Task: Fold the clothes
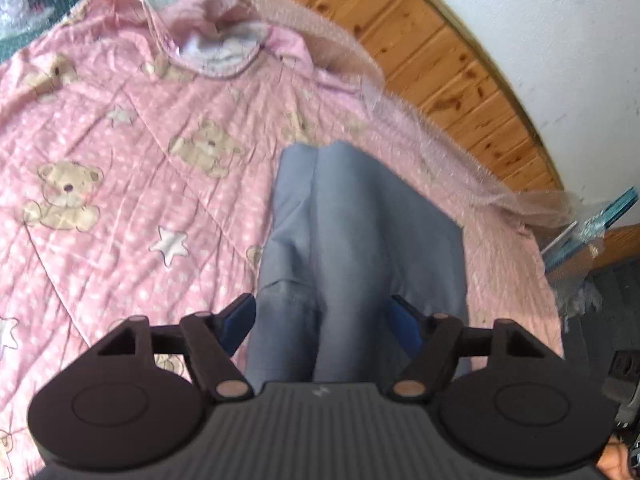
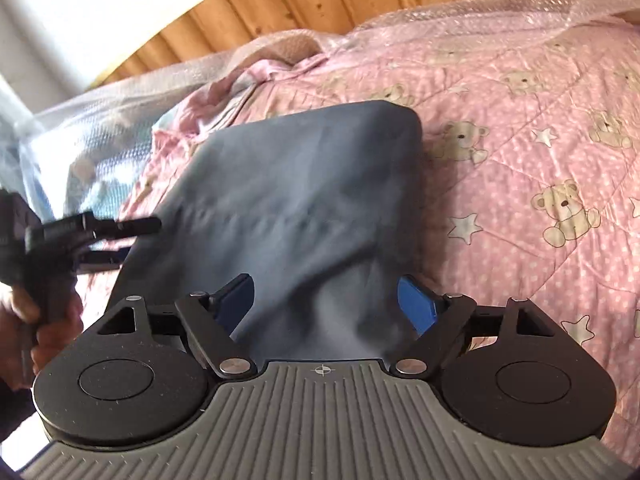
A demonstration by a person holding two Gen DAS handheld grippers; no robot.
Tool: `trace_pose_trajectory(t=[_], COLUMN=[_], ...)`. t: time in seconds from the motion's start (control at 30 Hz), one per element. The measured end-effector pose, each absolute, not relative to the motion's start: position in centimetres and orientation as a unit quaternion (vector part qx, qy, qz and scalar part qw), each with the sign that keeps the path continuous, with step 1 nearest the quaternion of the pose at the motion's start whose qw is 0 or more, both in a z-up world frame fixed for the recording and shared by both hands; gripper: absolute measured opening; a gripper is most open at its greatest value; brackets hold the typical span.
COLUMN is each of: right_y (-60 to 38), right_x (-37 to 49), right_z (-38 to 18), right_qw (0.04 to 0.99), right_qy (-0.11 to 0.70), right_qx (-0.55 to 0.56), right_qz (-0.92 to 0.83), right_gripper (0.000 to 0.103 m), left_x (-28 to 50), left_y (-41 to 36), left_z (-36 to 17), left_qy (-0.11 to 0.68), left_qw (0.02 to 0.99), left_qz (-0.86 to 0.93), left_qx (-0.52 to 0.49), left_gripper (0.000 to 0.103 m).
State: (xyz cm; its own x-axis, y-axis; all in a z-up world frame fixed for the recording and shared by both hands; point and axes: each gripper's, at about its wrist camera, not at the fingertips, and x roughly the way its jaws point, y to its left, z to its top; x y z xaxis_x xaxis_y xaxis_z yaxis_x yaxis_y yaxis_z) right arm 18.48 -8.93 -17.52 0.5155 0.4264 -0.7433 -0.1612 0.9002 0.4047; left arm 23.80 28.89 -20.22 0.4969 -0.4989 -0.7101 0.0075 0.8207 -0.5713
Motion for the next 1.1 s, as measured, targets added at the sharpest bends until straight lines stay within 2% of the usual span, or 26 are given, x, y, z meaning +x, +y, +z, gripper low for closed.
trace_pose_trajectory(t=[0.07,0.13,0.17,0.23,0.27,0.3,0.33,0.5,0.57,0.67,0.73,0.77,0.87,0.9,1.1], right_y=[-10.1,-11.2,-11.3,-11.5,-11.5,-11.6,-11.6,-12.4,-12.5,-13.1,-13.1,-13.0,-12.9,-13.4,-18.4], right_x=[20.1,21.0,21.0,20.8,20.7,20.6,20.5,22.1,24.0,28.5,31.7,33.0,36.0,36.1,25.4], right_z=[-19.2,-21.5,-22.3,-23.3,-23.5,-23.7,-23.9,-21.6,-18.7,-13.6,-10.8,-10.8,-11.9,-12.4,-10.4], right_qw=[0.845,0.823,0.812,0.799,0.797,0.796,0.794,0.79,0.795,0.807,0.815,0.825,0.847,0.85,0.906], right_qy=[0.478,0.499,0.501,0.498,0.495,0.491,0.487,0.494,0.487,0.473,0.462,0.459,0.461,0.47,0.384], right_qx=[0.173,0.213,0.237,0.27,0.277,0.285,0.293,0.264,0.215,0.104,0.029,0.001,-0.074,-0.084,0.022], right_qz=[0.164,0.166,0.182,0.203,0.207,0.211,0.215,0.248,0.29,0.337,0.349,0.331,0.254,0.221,0.177], right_gripper=[0.082,0.079,0.072,0.072,0.072,0.054,0.042,0.01,0.005,0.005,0.006,0.009,0.048,0.042,0.041], left_x=[24.0,24.1,24.2,23.9,23.7,23.5,23.3,21.2,19.3,16.8,16.2,16.6,17.4,17.1,17.1], left_y=[29.1,29.4,29.5,30.1,30.3,30.2,30.1,27.9,26.4,21.6,17.2,15.5,12.9,13.0,16.4], left_z=[-21.2,-22.0,-22.4,-22.7,-22.7,-22.5,-22.3,-19.4,-17.7,-16.1,-16.0,-16.6,-18.9,-19.4,-18.0], left_qy=[0.483,0.486,0.488,0.485,0.485,0.483,0.481,0.454,0.438,0.42,0.424,0.438,0.481,0.488,0.449], left_qw=[0.816,0.805,0.8,0.79,0.787,0.788,0.789,0.797,0.794,0.775,0.762,0.763,0.761,0.758,0.787], left_qz=[-0.155,-0.156,-0.157,-0.162,-0.16,-0.155,-0.15,-0.106,-0.081,-0.062,-0.057,-0.055,-0.05,-0.057,-0.129], left_qx=[-0.278,-0.301,-0.313,-0.339,-0.346,-0.349,-0.35,-0.384,-0.414,-0.467,-0.486,-0.473,-0.432,-0.428,-0.402], left_gripper=[0.071,0.058,0.055,0.038,0.036,0.033,0.031,0.022,0.021,0.022,0.029,0.03,0.031,0.031,0.03])
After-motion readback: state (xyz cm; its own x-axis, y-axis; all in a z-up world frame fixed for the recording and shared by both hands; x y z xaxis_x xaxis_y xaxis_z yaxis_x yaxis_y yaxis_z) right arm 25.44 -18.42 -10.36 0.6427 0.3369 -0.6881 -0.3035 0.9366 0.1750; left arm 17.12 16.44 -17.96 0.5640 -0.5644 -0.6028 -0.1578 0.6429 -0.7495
